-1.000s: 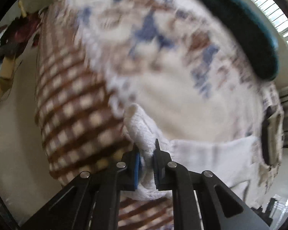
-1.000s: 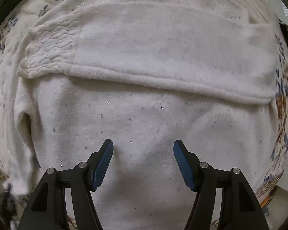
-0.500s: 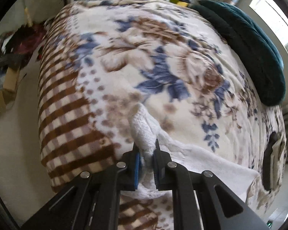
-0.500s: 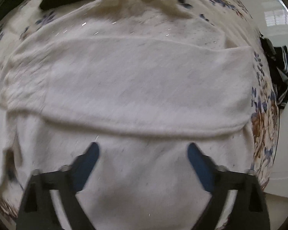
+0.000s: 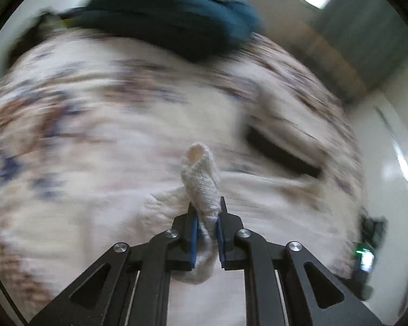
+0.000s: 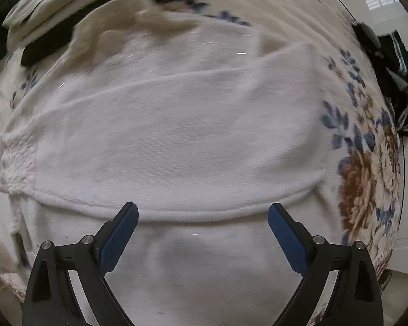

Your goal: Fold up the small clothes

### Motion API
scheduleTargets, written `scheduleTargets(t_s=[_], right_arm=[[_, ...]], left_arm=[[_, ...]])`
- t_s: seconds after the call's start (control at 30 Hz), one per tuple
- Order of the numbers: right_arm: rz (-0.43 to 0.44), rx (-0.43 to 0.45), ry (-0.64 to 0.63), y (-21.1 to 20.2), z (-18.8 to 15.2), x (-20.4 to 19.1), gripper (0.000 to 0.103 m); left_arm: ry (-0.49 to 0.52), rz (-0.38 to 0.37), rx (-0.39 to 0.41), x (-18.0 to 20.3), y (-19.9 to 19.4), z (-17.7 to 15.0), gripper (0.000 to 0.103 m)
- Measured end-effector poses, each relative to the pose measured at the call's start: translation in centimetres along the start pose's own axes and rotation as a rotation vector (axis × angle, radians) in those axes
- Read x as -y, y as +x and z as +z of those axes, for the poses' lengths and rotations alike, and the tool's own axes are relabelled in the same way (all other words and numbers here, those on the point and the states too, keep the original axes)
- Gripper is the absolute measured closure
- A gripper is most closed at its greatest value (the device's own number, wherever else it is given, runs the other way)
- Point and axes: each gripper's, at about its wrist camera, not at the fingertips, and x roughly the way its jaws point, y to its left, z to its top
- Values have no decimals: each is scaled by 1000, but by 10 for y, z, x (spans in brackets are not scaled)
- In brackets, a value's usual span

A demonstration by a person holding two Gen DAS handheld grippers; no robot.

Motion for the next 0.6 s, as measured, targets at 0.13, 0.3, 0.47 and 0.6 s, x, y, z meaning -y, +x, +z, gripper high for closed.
scheduleTargets(t_s=[0.13, 0.3, 0.47, 0.6], right_arm=[[-9, 11, 10, -4, 6, 49, 6], [76, -29, 128, -6, 17, 129, 6], [237, -30, 173, -20, 25, 166, 5], [379, -14, 178, -38, 38, 156, 5]], left_arm=[[118, -204, -110, 143, 60, -14, 93], [205, -282, -169, 239, 96, -35, 84], [222, -178, -114, 236, 105, -26, 16], [220, 40, -37, 190, 95, -9, 3]])
